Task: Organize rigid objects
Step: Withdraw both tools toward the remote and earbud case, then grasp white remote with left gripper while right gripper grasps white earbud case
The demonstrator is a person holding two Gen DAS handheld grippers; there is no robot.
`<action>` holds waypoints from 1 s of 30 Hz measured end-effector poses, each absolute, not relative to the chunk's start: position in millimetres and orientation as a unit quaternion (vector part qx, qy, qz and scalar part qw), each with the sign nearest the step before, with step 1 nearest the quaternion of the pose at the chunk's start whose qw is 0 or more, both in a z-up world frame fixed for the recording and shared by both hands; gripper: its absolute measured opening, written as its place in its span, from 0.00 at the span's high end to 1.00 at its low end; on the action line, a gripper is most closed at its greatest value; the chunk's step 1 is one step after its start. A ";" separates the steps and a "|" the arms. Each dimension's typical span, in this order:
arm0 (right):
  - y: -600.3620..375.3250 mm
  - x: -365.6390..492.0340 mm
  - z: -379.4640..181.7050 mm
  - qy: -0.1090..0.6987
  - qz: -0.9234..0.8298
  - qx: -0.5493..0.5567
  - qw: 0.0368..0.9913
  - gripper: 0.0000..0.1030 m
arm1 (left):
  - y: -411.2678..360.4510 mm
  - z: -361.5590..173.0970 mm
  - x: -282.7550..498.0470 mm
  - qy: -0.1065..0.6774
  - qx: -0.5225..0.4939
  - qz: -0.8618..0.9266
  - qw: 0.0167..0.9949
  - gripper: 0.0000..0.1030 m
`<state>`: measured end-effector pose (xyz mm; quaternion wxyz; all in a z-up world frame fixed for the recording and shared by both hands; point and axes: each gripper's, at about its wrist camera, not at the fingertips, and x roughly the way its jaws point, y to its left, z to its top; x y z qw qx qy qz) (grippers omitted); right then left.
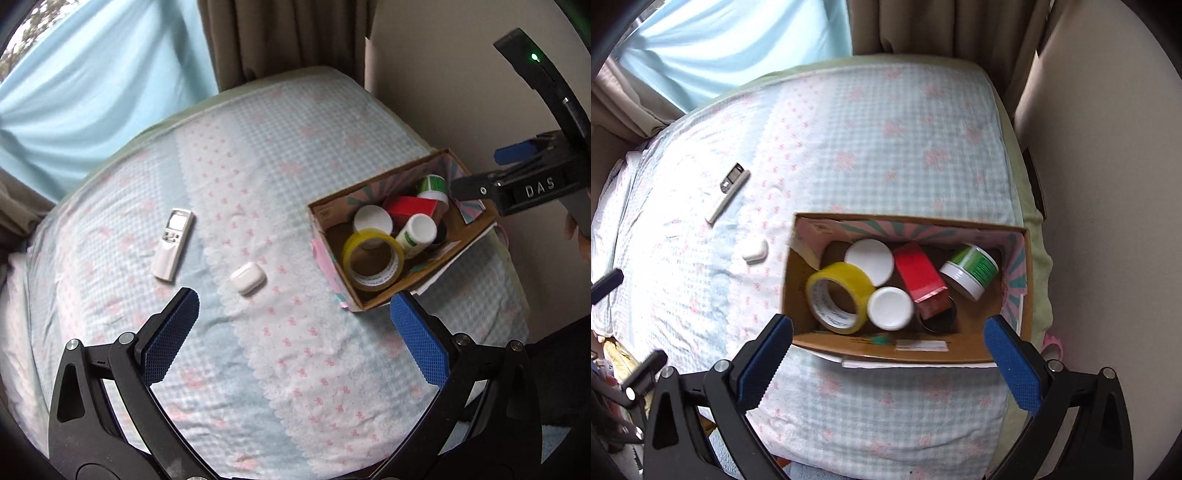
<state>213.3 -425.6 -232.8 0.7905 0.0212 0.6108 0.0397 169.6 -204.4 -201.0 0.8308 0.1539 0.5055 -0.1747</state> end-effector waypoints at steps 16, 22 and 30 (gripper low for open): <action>-241.9 207.9 -206.8 0.554 -0.034 0.147 0.818 0.00 | 16.2 -189.8 238.9 0.489 0.146 -0.166 0.844 0.00; -193.9 208.9 -247.6 0.555 -0.093 0.224 0.795 0.00 | 49.8 -217.3 293.5 0.503 0.170 -0.188 0.826 0.00; -164.9 227.3 -313.3 0.545 -0.158 0.300 0.767 0.00 | 38.8 -274.9 361.0 0.532 0.197 -0.218 0.794 0.00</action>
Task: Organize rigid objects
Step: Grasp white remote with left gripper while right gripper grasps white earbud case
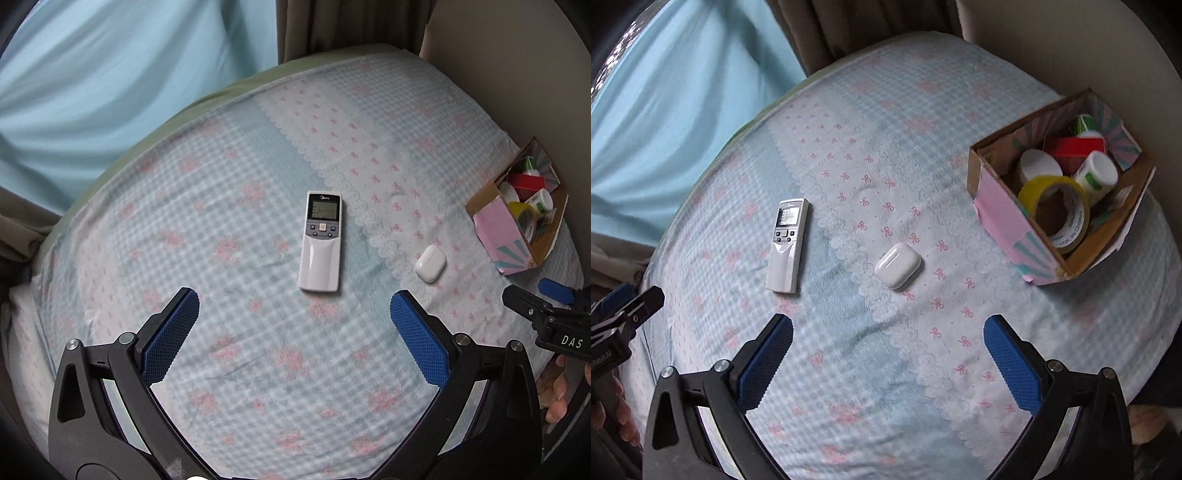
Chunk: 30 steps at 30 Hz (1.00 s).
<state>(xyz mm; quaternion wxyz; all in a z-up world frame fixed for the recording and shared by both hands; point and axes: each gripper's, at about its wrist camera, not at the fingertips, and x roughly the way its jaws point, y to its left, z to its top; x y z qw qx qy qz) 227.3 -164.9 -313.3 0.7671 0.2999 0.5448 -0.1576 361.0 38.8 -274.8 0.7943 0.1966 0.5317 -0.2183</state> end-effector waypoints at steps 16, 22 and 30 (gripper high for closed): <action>-184.0 296.1 -445.5 0.555 -0.299 0.477 0.612 0.17 | -21.6 -445.2 446.7 0.604 0.229 -0.259 0.718 0.09; -190.1 310.9 -475.3 0.568 -0.331 0.504 0.560 0.32 | -35.8 -478.5 464.6 0.617 0.229 -0.251 0.710 0.09; -187.7 316.8 -493.8 0.578 -0.360 0.521 0.515 0.43 | -45.7 -503.9 470.1 0.620 0.227 -0.246 0.709 0.17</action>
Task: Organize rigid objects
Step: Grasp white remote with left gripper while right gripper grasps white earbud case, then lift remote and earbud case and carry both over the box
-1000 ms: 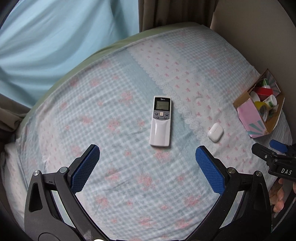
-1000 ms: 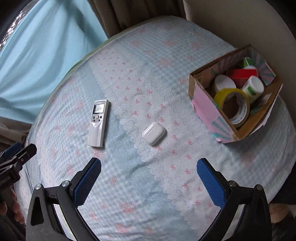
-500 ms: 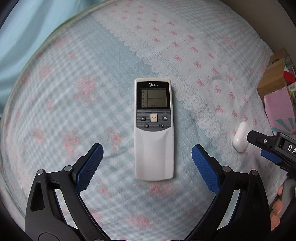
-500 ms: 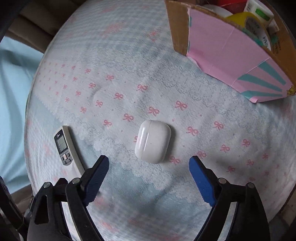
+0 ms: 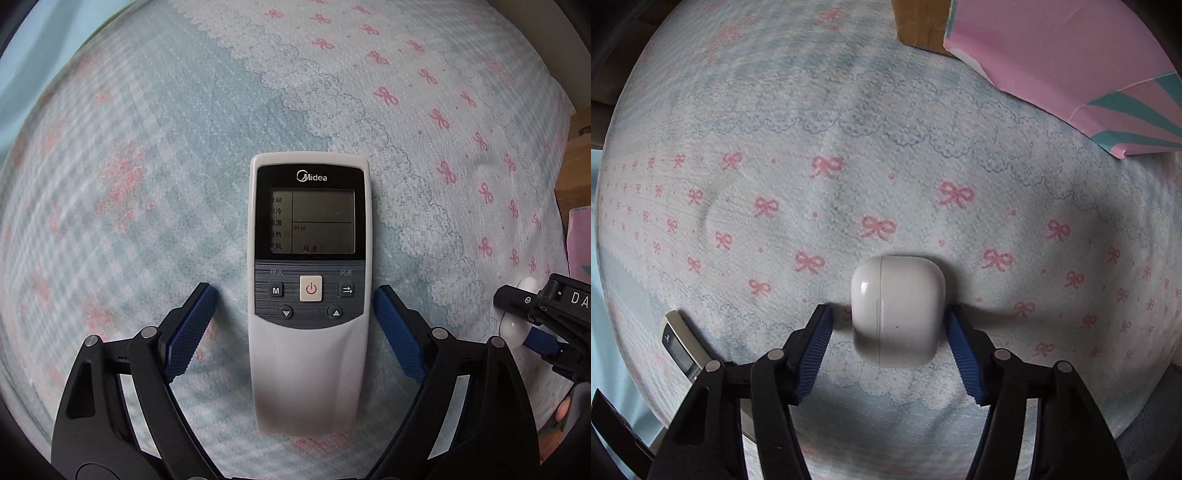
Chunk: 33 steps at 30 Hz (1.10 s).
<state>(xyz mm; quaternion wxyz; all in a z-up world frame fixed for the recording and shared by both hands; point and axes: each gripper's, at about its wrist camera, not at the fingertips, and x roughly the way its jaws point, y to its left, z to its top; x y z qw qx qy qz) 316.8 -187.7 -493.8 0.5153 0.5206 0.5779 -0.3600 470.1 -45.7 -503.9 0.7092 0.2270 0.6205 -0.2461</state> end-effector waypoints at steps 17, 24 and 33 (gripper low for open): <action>-221.9 278.5 -483.1 0.569 -0.329 0.547 0.519 0.60 | -57.1 -473.8 450.6 0.593 0.257 -0.257 0.718 0.47; -227.0 260.0 -453.5 0.558 -0.294 0.547 0.550 0.60 | -55.5 -428.3 433.0 0.583 0.240 -0.252 0.734 0.47; -226.3 236.1 -390.9 0.549 -0.244 0.518 0.608 0.60 | -30.4 -360.5 400.9 0.558 0.217 -0.255 0.759 0.47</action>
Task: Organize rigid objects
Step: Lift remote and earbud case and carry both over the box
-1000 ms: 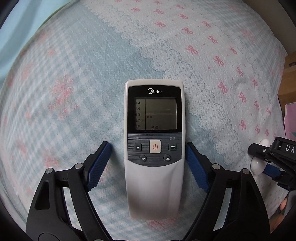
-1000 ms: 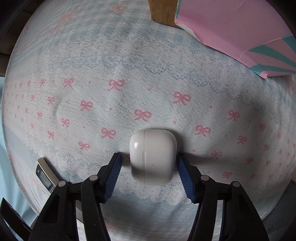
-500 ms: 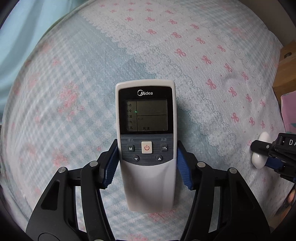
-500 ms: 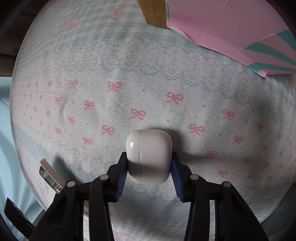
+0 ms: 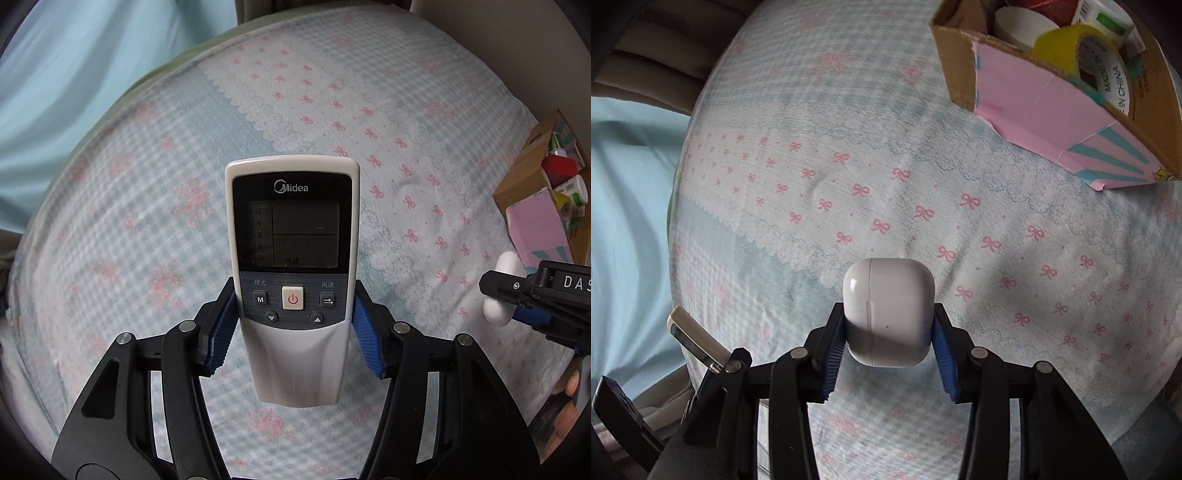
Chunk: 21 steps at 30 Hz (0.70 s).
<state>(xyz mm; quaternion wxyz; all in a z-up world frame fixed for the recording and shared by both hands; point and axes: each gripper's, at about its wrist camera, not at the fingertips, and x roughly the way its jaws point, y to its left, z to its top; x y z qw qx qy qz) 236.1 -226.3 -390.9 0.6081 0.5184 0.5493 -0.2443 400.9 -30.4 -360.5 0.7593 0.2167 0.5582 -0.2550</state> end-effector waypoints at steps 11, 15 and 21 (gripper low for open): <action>-208.2 208.7 -270.7 0.564 -0.158 0.421 0.693 0.60 | -13.9 -269.6 329.6 0.525 0.199 -0.295 0.773 0.47; -219.8 197.6 -238.5 0.562 -0.137 0.408 0.706 0.60 | -24.8 -237.7 304.8 0.510 0.190 -0.313 0.778 0.47; -254.6 184.4 -201.1 0.551 -0.119 0.381 0.733 0.60 | -60.8 -201.9 275.7 0.489 0.195 -0.328 0.784 0.47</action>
